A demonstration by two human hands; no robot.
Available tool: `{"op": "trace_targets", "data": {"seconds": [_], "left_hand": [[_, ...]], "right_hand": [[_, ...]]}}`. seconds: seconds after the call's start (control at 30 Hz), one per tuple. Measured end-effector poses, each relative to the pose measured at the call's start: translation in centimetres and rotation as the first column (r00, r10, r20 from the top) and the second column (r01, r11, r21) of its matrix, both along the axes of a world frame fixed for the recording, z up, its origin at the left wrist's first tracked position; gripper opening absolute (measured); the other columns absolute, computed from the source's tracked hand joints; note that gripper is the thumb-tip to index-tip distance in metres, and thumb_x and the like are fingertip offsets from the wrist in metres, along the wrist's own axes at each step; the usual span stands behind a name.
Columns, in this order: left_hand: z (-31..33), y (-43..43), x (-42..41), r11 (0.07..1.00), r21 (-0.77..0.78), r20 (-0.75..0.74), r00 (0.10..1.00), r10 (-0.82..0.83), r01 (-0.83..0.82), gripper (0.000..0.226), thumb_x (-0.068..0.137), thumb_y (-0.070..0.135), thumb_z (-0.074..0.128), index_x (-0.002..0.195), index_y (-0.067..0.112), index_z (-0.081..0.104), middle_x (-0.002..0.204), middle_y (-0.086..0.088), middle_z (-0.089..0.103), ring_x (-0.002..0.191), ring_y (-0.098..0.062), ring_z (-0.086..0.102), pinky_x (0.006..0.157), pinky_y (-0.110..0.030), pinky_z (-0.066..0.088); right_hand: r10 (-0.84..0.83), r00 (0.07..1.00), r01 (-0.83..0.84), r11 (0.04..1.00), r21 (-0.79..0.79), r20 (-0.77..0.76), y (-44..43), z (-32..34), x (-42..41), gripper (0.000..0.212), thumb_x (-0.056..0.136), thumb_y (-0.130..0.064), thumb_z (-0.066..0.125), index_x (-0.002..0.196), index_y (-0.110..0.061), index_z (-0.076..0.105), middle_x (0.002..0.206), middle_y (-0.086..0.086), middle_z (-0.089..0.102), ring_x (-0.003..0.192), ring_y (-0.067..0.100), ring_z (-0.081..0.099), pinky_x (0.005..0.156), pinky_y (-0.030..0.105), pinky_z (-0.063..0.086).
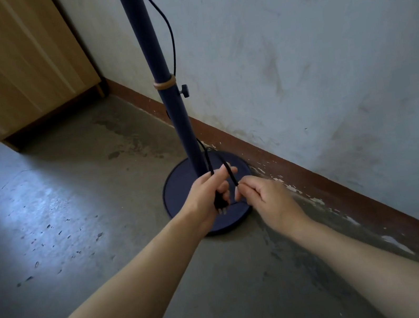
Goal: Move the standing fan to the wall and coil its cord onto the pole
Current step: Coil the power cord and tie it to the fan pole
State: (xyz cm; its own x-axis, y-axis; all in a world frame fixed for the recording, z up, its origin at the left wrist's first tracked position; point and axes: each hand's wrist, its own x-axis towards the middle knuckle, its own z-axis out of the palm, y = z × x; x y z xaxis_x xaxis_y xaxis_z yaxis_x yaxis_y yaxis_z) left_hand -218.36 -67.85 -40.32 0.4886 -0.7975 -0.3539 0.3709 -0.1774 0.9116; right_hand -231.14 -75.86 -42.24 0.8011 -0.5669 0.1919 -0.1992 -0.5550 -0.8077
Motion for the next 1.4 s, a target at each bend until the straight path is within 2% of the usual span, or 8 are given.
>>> {"op": "trace_targets", "data": {"seconds": [0.13,0.33,0.6,0.87,0.97,1.1,1.27,1.4], "left_hand": [[0.2,0.2,0.2,0.998,-0.054,0.018,0.999,-0.035,0.036,0.037,0.084,-0.007,0.05,0.116,0.006,0.063,0.065,0.0,0.047,0.057,-0.012,0.044,0.053,-0.024,0.042],[0.1,0.4,-0.1,0.998,-0.051,0.13,0.991,-0.02,0.027,0.017,0.083,0.031,0.067,0.093,0.02,0.075,0.069,0.004,0.06,0.067,-0.012,0.052,0.062,-0.027,0.043],[0.3,0.2,-0.6,1.0,-0.001,0.274,0.962,0.013,-0.014,0.012,0.086,0.022,0.066,0.084,0.01,0.066,0.069,-0.005,0.061,0.063,-0.022,0.053,0.059,-0.031,0.047],[0.0,-0.4,-0.7,0.97,-0.138,0.027,0.978,0.206,-0.2,0.018,0.1,0.019,0.043,0.084,0.012,0.045,0.055,0.003,0.046,0.055,-0.016,0.052,0.069,-0.036,0.054],[0.2,-0.2,0.2,0.95,-0.134,-0.032,0.959,0.282,-0.283,0.017,0.101,0.019,0.042,0.085,0.013,0.045,0.051,0.005,0.041,0.046,-0.012,0.045,0.054,-0.03,0.053],[0.6,0.4,2.4,0.959,-0.074,0.197,0.939,0.283,-0.274,0.019,0.1,0.019,0.043,0.082,0.013,0.046,0.049,0.007,0.042,0.043,-0.01,0.04,0.046,-0.027,0.045],[-1.8,0.8,2.7,0.926,0.359,0.734,0.647,-0.206,-0.113,0.018,0.092,0.036,0.055,0.085,0.02,0.05,0.069,0.005,0.057,0.055,-0.01,0.056,0.052,-0.029,0.049],[-3.1,0.4,1.1,0.828,0.556,0.769,0.42,-0.481,-0.07,0.069,0.063,0.071,0.067,0.106,0.023,0.046,0.092,0.016,0.052,0.082,-0.009,0.06,0.064,-0.025,0.049]], "right_hand": [[-0.101,0.994,0.102,0.994,0.04,-0.029,-0.6,0.2,0.2,0.032,0.096,-0.03,0.043,0.071,-0.022,0.06,0.061,-0.004,0.056,0.062,0.014,0.054,0.055,0.021,0.037],[-0.067,0.997,0.07,0.994,0.08,-0.045,0.1,0.0,0.3,0.033,0.097,-0.03,0.045,0.071,-0.018,0.063,0.054,-0.016,0.051,0.058,-0.01,0.054,0.054,0.004,0.037],[-0.049,0.992,0.05,0.999,0.006,-0.118,0.4,-0.1,0.6,0.031,0.095,-0.034,0.046,0.074,-0.023,0.066,0.061,-0.01,0.059,0.056,0.003,0.054,0.052,0.024,0.04],[0.078,0.974,-0.092,0.994,-0.057,-0.214,-0.5,-1.6,-0.2,0.021,0.091,-0.028,0.053,0.074,-0.015,0.058,0.067,-0.006,0.053,0.059,0.006,0.047,0.056,0.026,0.029],[0.147,0.948,-0.163,0.986,-0.033,-0.283,-1.1,-3.0,-1.0,0.02,0.093,-0.031,0.051,0.084,-0.016,0.061,0.08,-0.006,0.06,0.074,0.011,0.054,0.069,0.021,0.028],[0.095,0.915,-0.15,0.982,-0.113,-0.393,-2.9,-4.7,-3.0,0.02,0.094,-0.035,0.048,0.089,-0.02,0.06,0.088,-0.004,0.06,0.085,0.015,0.055,0.077,0.026,0.032],[-0.056,0.964,-0.005,0.974,-0.228,-0.261,-3.7,-4.1,-2.9,0.018,0.092,-0.037,0.048,0.079,-0.028,0.056,0.074,-0.015,0.055,0.07,0.007,0.054,0.059,0.03,0.041],[-0.072,0.985,0.04,0.98,-0.197,-0.157,-2.7,-2.6,-1.1,0.016,0.091,-0.036,0.052,0.08,-0.026,0.059,0.075,-0.009,0.061,0.07,0.009,0.057,0.06,0.035,0.048]]}}
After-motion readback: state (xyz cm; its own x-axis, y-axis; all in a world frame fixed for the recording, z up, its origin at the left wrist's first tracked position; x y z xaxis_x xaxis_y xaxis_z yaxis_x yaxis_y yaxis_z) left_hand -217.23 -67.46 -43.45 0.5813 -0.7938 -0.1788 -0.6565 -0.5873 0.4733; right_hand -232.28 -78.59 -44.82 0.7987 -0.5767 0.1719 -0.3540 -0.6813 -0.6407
